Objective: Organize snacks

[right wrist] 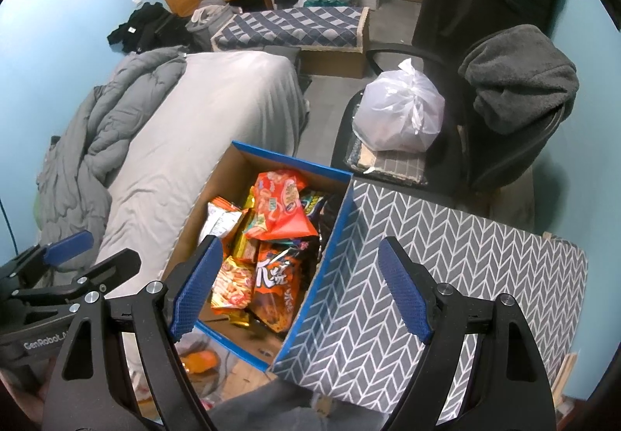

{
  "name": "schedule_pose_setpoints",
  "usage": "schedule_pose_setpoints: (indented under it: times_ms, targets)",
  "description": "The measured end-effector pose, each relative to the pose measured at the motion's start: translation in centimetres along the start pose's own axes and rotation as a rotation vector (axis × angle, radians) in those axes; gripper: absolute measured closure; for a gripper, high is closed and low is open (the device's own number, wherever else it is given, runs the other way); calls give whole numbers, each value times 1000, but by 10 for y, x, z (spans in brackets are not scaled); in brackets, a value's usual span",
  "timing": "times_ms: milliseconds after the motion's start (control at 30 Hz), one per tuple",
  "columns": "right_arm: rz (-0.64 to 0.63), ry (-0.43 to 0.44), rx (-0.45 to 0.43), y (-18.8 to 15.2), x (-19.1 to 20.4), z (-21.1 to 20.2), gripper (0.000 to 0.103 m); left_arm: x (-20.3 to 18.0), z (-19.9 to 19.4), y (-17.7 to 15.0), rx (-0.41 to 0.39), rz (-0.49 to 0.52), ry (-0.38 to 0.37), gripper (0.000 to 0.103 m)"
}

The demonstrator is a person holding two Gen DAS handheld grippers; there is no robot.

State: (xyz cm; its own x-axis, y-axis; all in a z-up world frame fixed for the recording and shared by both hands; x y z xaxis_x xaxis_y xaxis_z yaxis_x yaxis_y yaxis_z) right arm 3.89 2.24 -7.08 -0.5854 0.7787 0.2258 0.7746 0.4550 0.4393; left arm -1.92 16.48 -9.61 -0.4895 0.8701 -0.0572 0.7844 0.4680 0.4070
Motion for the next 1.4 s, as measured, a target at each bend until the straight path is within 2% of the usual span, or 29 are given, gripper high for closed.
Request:
schedule_pose_setpoints:
  times_ms: [633,1000,1400]
  targets:
    - [13,-7,8,-4,1,1,21,1,-5,4,-22,9,26,14]
    - [20,-9,13,-6,2,3,21,1,0,0,8,12,37,14]
    - [26,-11,16,-8,0,3,21,-2,-2,3,-2,23,34,14]
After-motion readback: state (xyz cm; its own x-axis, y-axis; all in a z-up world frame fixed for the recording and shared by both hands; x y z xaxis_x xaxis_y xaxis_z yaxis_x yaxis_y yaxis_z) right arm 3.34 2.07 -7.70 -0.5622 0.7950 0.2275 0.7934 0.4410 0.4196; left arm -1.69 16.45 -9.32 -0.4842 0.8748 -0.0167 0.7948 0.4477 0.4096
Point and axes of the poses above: each gripper's, at about its wrist camera, not at the fingertips, and z roughly the way its jaws point, x to its left, y to its top, the point moved 9 cm from there along z, roughly the way its jaws point, and after that the axes turned 4 degrees about y, right-handed, at the moved point
